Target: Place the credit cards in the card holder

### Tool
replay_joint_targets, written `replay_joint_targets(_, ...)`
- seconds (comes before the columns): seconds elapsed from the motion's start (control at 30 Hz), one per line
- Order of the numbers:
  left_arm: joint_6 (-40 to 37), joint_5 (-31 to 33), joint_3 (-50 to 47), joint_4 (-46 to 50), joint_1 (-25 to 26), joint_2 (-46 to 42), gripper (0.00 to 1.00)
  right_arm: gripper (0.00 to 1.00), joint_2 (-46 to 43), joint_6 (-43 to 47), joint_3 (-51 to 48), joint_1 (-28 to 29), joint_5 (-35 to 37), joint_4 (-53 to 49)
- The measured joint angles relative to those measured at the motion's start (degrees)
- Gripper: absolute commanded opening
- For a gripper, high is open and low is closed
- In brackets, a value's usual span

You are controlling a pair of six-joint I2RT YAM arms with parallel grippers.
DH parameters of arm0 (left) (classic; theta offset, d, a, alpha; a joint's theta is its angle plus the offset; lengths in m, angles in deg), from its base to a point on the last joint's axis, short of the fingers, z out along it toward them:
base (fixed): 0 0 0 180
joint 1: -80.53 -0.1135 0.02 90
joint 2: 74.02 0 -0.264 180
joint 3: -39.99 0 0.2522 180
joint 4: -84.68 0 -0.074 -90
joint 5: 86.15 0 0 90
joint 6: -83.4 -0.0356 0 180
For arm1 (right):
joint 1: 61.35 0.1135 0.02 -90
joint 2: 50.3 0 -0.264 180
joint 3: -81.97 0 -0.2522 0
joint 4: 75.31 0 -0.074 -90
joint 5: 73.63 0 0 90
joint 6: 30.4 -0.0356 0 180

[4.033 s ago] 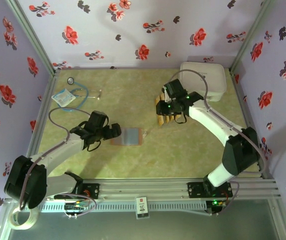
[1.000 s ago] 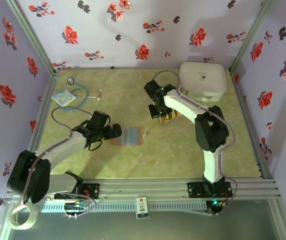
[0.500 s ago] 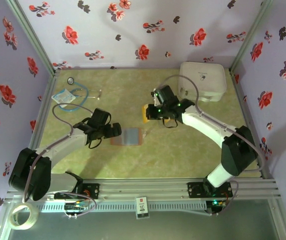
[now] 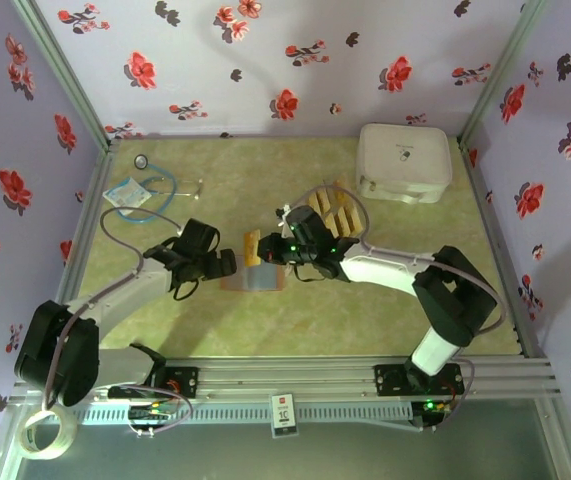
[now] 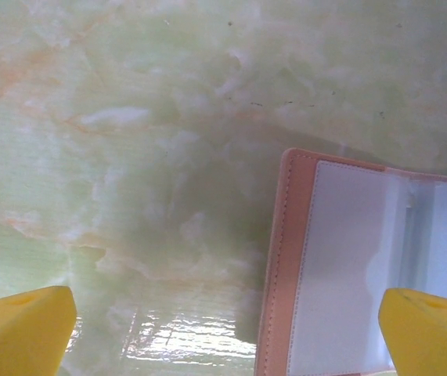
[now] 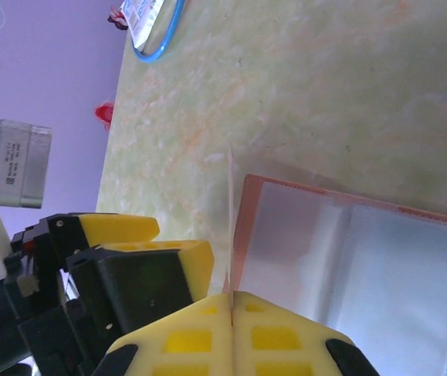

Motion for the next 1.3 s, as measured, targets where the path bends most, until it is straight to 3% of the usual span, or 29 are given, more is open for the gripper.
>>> replay_joint_targets(0.43,-0.02,1.27,-1.36,-0.2,0.0,0.09,1.0,0.0,5.79,-4.0,-5.35,0.0,-1.62,11.72)
replay_joint_targets(1.3,-0.22,1.53,-1.4,-1.95,0.07,3.78,1.0,0.0,6.14,-4.42,-11.5,-1.7,-2.27,15.08)
